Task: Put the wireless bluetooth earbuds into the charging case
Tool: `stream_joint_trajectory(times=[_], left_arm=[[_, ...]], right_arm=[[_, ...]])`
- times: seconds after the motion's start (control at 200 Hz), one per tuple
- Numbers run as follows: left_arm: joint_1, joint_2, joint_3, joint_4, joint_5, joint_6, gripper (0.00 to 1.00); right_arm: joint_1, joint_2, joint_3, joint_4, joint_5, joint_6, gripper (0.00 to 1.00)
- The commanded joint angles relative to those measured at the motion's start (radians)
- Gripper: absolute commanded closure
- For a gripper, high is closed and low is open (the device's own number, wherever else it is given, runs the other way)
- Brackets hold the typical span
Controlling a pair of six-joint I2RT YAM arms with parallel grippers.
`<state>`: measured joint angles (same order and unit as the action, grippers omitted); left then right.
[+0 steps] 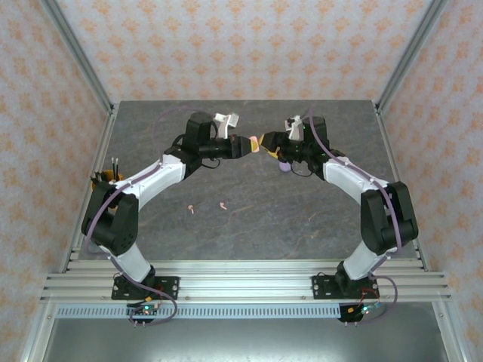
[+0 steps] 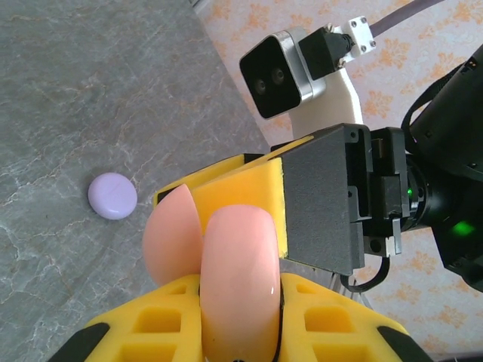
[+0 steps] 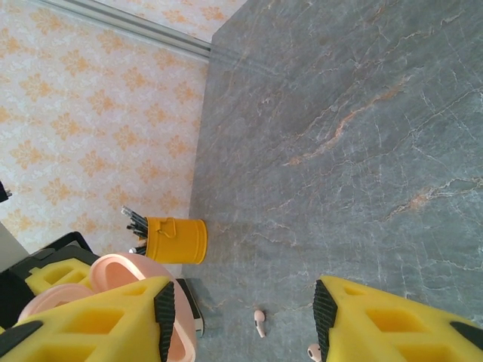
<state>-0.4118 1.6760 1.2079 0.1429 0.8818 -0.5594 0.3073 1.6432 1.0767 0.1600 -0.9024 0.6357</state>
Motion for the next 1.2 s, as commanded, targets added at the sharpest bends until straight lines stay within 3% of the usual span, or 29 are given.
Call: stream_joint_trajectory(times=[0.0, 0.165, 0.46, 0.786, 1.191], left_arm=[[-0.021, -0.026, 0.048, 0.094, 0.065, -0.004, 1.0], [-0.021, -0.034, 0.044, 0.074, 0.049, 0.014, 1.0], [-0.013, -0.026, 0.041, 0.066, 0.055, 0.019, 1.0], [-0.004, 0.002, 0.134, 0.052, 0.14, 0.019, 1.0], [-0.003, 0.011, 0.17, 0.018, 0.162, 0.019, 1.0]], right_arm=[[0.016, 0.026, 0.006, 0.025, 0.003, 0.017, 0.48], [0.005, -0.015, 0.004, -0.04, 0.03, -0.024, 0.48], [-0.12, -0.196, -0.059, -0.044, -0.002, 0.025, 0.46], [-0.119, -0.229, -0.04, -0.102, -0.189, -0.087, 0.57], [-0.107, -0.242, -0.009, -0.114, -0.188, -0.103, 0.6]])
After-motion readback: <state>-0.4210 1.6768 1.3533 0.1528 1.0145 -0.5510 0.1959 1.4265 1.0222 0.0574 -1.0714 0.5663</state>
